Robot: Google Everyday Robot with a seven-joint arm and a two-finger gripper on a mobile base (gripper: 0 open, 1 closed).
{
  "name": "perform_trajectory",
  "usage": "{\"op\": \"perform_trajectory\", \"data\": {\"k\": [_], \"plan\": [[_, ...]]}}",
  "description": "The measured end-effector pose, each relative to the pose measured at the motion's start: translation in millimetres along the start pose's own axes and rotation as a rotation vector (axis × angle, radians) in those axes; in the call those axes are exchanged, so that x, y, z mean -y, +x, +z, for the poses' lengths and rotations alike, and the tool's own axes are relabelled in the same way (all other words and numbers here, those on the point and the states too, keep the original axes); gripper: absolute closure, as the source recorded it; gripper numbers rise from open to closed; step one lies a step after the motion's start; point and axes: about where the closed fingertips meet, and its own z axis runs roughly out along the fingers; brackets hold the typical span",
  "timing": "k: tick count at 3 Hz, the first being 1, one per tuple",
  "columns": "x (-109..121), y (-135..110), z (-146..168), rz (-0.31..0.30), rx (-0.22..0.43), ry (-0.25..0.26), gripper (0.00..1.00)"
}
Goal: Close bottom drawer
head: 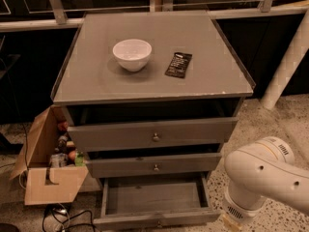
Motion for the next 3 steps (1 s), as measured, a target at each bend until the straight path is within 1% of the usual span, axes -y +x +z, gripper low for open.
{"op": "perform_trajectory", "data": {"k": [1,2,3], "plan": [[2.3,2.6,47.6,0.058,0.0,-0.067,1.0],[6.9,2.2,96.7,0.122,-0.003,-0.165,1.0],[-4.9,-2.0,144.4,0.137,-0.023,-0.26,1.0]]}}
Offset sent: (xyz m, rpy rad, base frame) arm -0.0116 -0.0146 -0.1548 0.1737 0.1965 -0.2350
